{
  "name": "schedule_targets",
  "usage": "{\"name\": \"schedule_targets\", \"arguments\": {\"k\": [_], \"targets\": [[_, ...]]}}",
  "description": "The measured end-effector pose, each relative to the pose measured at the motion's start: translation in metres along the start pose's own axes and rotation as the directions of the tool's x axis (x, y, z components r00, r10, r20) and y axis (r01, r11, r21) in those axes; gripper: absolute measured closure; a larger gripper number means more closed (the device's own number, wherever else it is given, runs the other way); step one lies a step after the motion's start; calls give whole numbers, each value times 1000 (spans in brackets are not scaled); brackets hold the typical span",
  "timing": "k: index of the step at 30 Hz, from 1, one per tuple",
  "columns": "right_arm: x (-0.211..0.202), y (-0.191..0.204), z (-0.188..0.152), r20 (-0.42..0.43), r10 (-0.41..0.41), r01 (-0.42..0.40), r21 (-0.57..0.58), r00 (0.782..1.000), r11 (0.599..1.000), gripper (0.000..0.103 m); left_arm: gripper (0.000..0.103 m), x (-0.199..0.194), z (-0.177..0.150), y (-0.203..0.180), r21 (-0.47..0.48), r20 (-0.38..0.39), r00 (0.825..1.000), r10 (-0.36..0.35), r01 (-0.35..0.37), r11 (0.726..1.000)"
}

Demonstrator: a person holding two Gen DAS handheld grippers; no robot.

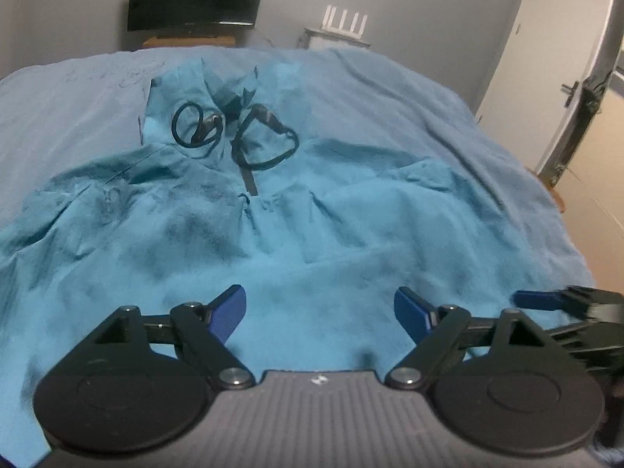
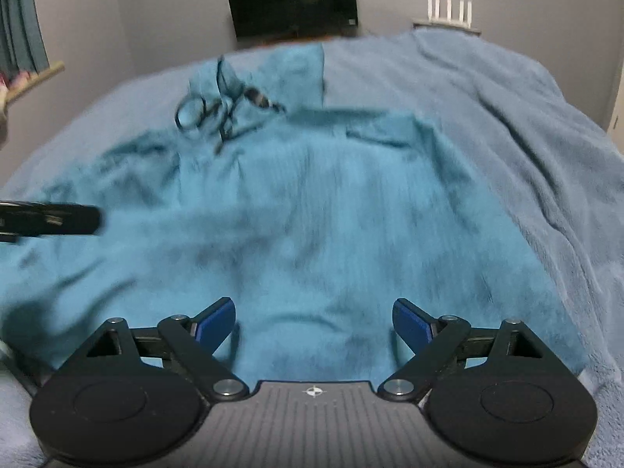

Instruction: Fold large clothes

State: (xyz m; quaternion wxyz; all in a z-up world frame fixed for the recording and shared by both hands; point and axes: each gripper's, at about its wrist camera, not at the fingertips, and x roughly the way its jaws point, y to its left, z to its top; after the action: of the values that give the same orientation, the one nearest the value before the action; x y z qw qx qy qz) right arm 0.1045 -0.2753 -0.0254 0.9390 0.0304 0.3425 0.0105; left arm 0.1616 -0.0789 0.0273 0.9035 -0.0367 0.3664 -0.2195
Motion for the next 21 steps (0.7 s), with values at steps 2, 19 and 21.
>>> {"name": "schedule_targets", "arguments": {"k": [2,19,21], "targets": [[-1,-4,2,23,9,-10,28,1000,1000,13,20,18,-8,5,-21,-34,999,20,-21,1000],[101,16,51,100,0,9,-96,995,995,14,17,53,-12,88,-106,-84,970,229,-237,966],[112,19,54,102,-14,25,-108,995,994,14,17,54,-12,87,-102,-80,970,231,-239,966]]}}
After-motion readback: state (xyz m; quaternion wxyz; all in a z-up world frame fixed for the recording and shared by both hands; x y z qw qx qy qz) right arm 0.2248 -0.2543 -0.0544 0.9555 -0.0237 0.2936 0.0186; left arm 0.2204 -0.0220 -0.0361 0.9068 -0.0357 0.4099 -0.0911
